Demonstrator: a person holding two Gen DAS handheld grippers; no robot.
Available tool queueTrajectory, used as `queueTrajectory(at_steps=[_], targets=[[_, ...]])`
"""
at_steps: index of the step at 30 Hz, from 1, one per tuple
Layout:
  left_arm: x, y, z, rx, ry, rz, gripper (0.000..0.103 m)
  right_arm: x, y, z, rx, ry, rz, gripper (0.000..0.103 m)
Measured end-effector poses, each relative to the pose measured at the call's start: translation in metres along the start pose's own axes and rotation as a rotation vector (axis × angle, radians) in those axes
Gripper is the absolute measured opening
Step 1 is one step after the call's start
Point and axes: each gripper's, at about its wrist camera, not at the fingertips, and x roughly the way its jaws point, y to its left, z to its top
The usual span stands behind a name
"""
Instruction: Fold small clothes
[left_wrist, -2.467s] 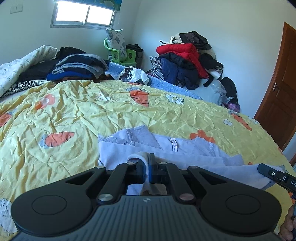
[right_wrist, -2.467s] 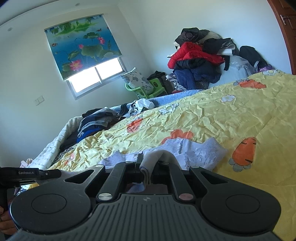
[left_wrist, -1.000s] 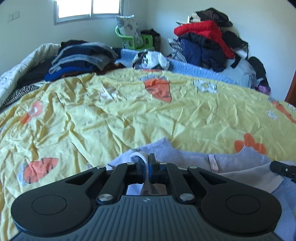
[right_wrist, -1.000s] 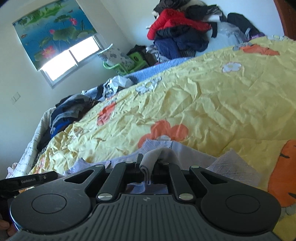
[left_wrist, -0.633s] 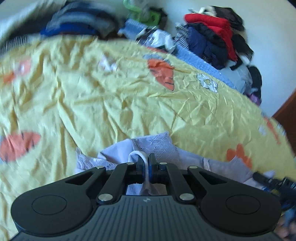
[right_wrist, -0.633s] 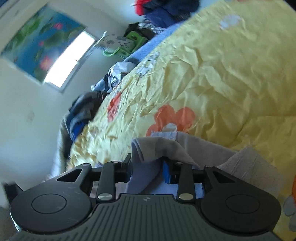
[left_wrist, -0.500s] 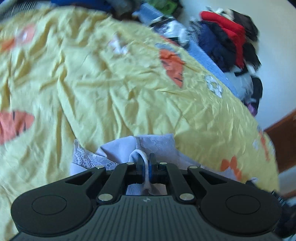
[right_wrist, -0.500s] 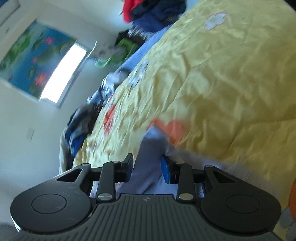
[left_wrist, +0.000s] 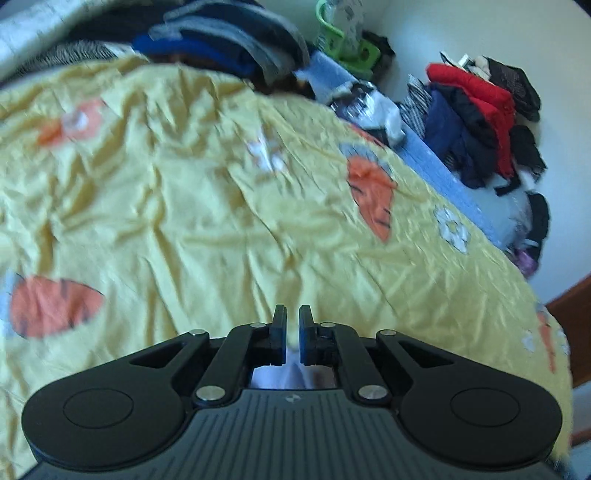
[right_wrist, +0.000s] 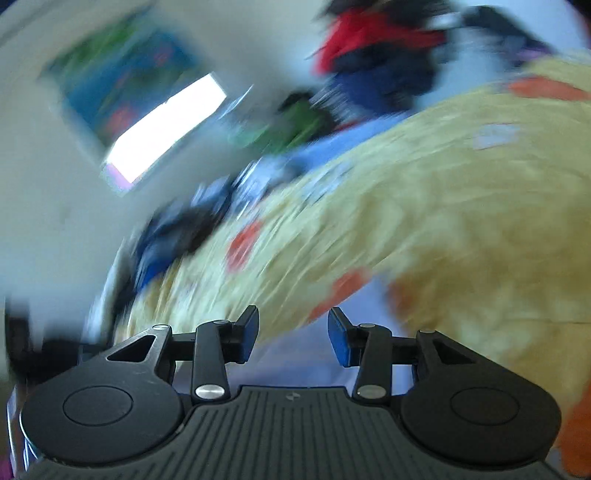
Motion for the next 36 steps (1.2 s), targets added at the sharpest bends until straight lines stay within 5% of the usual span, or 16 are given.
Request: queueTrajectory(at_steps=[3, 6, 9, 12, 15, 20, 23, 32, 36], targets=[[-0.012, 0.001, -0.001, 0.022, -0.062, 0.033, 0.006, 0.025, 0.019, -0.011, -0.109, 0.166, 0.032, 0.043], [-0.022, -0.002, -0.010, 0.077, -0.105, 0.060, 0.006, 0.049, 0.022, -0.016, -0.130, 0.224, 0.019, 0.043], [-0.026, -0.008, -0.020, 0.160, -0.105, 0.066, 0.006, 0.059, 0.017, -0.009, -0.100, 0.145, -0.060, 0.043], [-0.028, -0.016, -0.033, 0.254, -0.075, 0.043, 0.006, 0.052, 0.018, 0.001, -0.080, 0.017, -0.227, 0.045], [-0.027, -0.030, -0.047, 0.378, -0.058, 0.033, 0.006, 0.041, 0.028, 0.001, -0.113, 0.013, -0.123, 0.047], [-0.010, -0.055, -0.070, 0.495, -0.004, 0.057, 0.006, 0.065, 0.054, -0.012, -0.228, 0.258, 0.065, 0.049], [-0.001, -0.057, -0.079, 0.494, 0.008, 0.107, 0.006, 0.086, 0.063, -0.020, -0.242, 0.325, 0.085, 0.050], [-0.002, -0.055, -0.093, 0.540, -0.039, 0.167, 0.006, 0.088, 0.077, -0.006, -0.278, 0.123, -0.192, 0.051], [-0.007, -0.055, -0.097, 0.554, -0.050, 0.159, 0.006, 0.059, 0.094, -0.019, -0.422, 0.108, -0.138, 0.076]])
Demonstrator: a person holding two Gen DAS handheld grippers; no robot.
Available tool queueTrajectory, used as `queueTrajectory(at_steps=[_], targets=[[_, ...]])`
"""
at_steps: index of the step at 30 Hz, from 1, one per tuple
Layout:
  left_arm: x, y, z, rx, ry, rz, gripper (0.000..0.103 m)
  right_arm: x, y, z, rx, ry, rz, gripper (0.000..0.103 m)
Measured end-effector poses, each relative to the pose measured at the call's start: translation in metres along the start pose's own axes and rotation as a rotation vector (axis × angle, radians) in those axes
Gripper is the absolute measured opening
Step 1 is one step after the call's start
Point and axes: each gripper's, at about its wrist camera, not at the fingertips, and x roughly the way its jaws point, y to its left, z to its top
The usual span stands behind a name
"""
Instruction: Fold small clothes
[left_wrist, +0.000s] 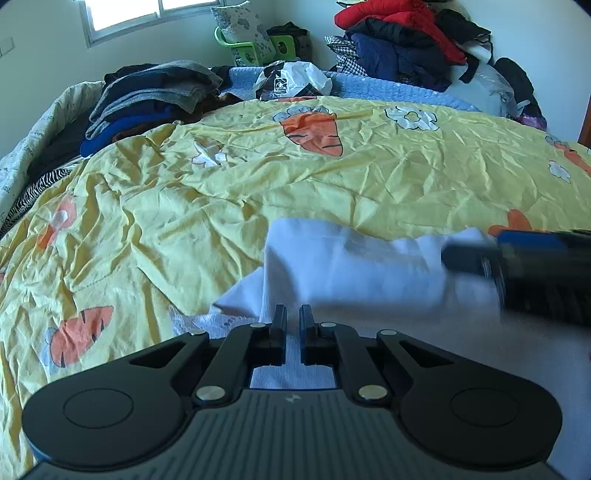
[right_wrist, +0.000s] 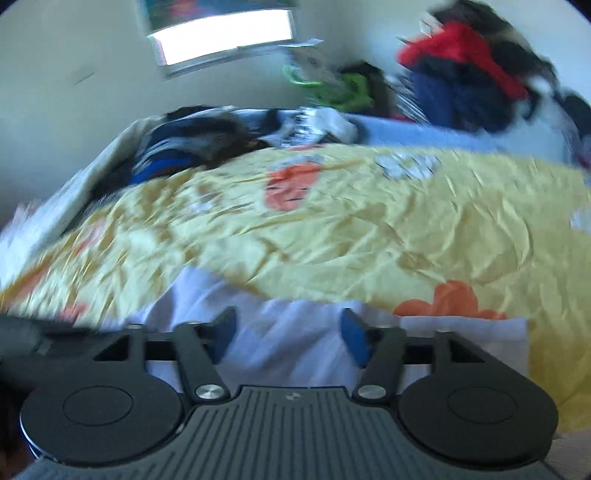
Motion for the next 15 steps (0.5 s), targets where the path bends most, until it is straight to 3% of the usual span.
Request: queueTrajectory(at_steps=[3, 5, 7, 11, 15], targets=[[0.005, -0.003, -0.003, -0.005, 0.012, 0.012, 0.006, 0.012, 0.010, -0.005, -0.106, 0.096, -0.059, 0.079], [0.001, -0.004, -0.006, -0.012, 0.007, 0.014, 0.006, 0.021, 0.002, -0.011, -0.101, 0.154, -0.155, 0.078], [-0.005, -0.003, -0.010, -0.014, -0.002, -0.001, 0.006, 0.009, -0.006, -0.014, -0.050, 0.125, -0.248, 0.078], [-0.014, -0.001, -0.020, -0.001, -0.008, -0.006, 0.006, -0.032, -0.011, -0.031, 0.008, 0.041, -0.212, 0.085], [-0.025, -0.002, -0.031, 0.014, -0.020, -0.005, 0.006, -0.055, -0.001, -0.055, -0.075, 0.046, -0.279, 0.087]])
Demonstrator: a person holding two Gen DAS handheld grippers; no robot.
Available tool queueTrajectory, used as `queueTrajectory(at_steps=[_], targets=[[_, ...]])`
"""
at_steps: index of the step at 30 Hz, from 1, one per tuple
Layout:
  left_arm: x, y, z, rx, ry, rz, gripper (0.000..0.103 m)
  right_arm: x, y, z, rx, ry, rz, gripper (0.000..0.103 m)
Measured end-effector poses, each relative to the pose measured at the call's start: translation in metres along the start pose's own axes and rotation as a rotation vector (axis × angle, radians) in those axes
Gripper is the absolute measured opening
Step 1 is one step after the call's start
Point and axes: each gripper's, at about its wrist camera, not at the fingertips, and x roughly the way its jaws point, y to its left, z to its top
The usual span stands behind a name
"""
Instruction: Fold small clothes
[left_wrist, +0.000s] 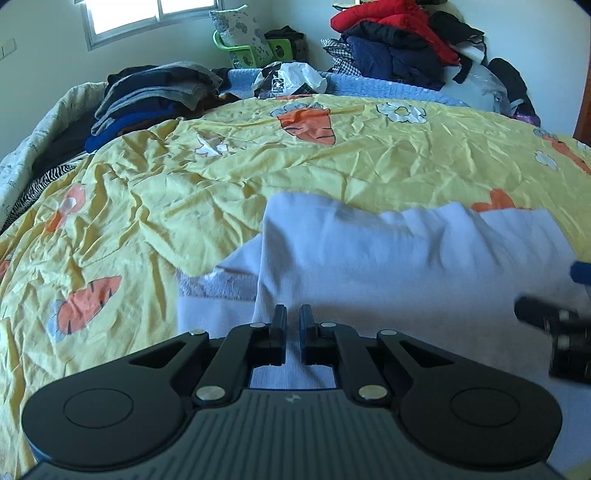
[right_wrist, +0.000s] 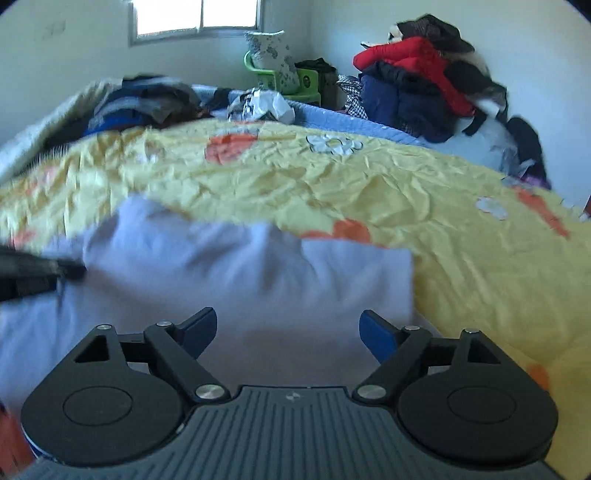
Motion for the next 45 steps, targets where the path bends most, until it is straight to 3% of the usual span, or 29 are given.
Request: queueTrajectory(at_steps=[6, 14, 18, 22, 35, 40, 45], targets=[[-0.011, -0.005, -0.021, 0.053, 0.000, -0.007, 0.006, -0.013, -0.003, -0.031, -0.059, 0.047, 0.006, 0.093], [-0.029, -0.012, -0.046, 0.105, -0.029, 0.021, 0.006, -0.045, 0.006, -0.045, -0.039, -0.041, -0.044, 0.092], [-0.034, -0.012, -0.056, 0.099, -0.034, 0.024, 0.006, -0.043, 0.014, -0.058, -0.087, -0.007, -0.064, 0.093], [-0.039, -0.015, -0.065, 0.115, -0.050, 0.037, 0.006, -0.045, 0.006, -0.070, -0.020, -0.001, -0.046, 0.095], [-0.044, -0.019, -0.081, 0.144, -0.107, 0.062, 0.007, -0.047, 0.002, -0.088, 0.024, -0.066, -0.049, 0.102], [-0.047, -0.018, -0.098, 0.147, -0.193, 0.060, 0.007, -0.046, 0.002, -0.089, 0.032, -0.065, -0.046, 0.102], [-0.056, -0.021, -0.116, 0.233, -0.256, 0.074, 0.008, -0.046, 0.002, -0.089, 0.032, -0.065, -0.046, 0.102]])
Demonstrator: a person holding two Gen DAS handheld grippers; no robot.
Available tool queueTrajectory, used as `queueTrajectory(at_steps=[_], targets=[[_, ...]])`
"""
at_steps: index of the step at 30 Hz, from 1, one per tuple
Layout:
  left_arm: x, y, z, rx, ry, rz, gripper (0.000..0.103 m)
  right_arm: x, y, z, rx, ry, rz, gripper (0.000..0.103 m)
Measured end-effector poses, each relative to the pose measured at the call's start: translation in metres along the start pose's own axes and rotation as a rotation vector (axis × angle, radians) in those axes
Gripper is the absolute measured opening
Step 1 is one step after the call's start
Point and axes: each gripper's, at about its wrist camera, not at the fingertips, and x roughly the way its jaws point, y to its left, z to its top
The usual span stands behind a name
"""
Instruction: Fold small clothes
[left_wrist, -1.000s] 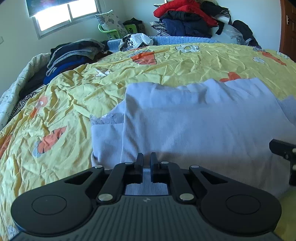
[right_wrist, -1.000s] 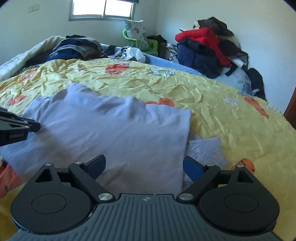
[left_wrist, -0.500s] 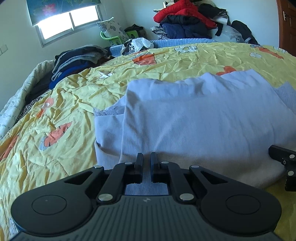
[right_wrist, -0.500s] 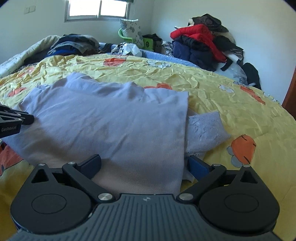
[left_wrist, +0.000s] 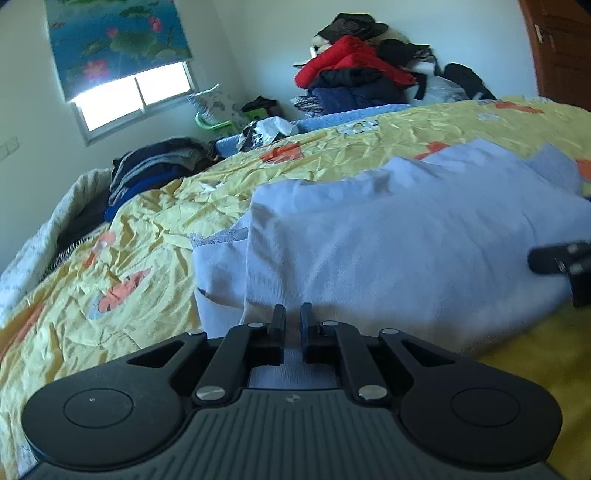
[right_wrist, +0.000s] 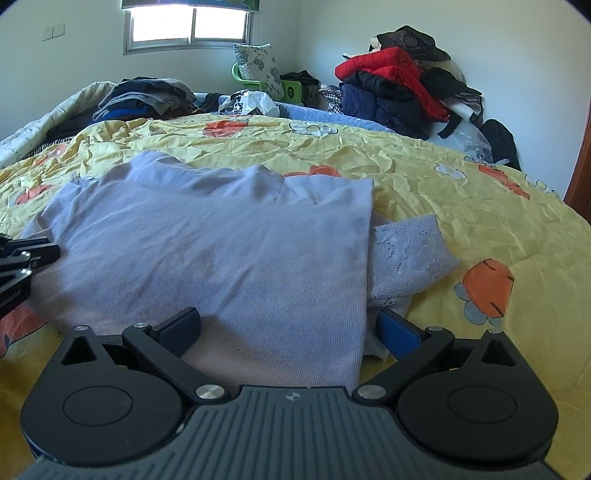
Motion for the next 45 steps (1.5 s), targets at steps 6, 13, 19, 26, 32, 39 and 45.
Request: queueTrajectory(at_steps=[6, 13, 19, 26, 32, 39, 45], targets=[[-0.001, 0.013, -0.001, -0.067, -0.002, -0.032, 0.017, 0.000, 0.000, 0.000, 0.000, 0.000, -0.001, 0.102], [-0.006, 0.021, -0.004, -0.129, -0.032, -0.063, 0.047, 0.000, 0.001, 0.000, 0.001, -0.002, 0.000, 0.102], [-0.026, 0.040, -0.009, -0.258, -0.169, 0.007, 0.094, -0.006, 0.000, 0.000, 0.023, -0.030, -0.027, 0.101], [0.004, 0.079, 0.002, -0.375, 0.007, 0.000, 0.095, -0.049, 0.016, -0.013, 0.094, -0.152, 0.011, 0.100], [0.037, 0.124, 0.024, -0.406, 0.058, -0.001, 0.095, -0.058, 0.077, -0.010, -0.148, -0.147, 0.081, 0.099], [0.097, 0.147, 0.047, -0.470, 0.241, -0.381, 0.094, -0.051, 0.136, -0.010, -0.323, -0.103, 0.061, 0.091], [0.136, 0.141, 0.056, -0.497, 0.262, -0.564, 0.097, -0.041, 0.171, -0.011, -0.427, -0.107, 0.002, 0.086]])
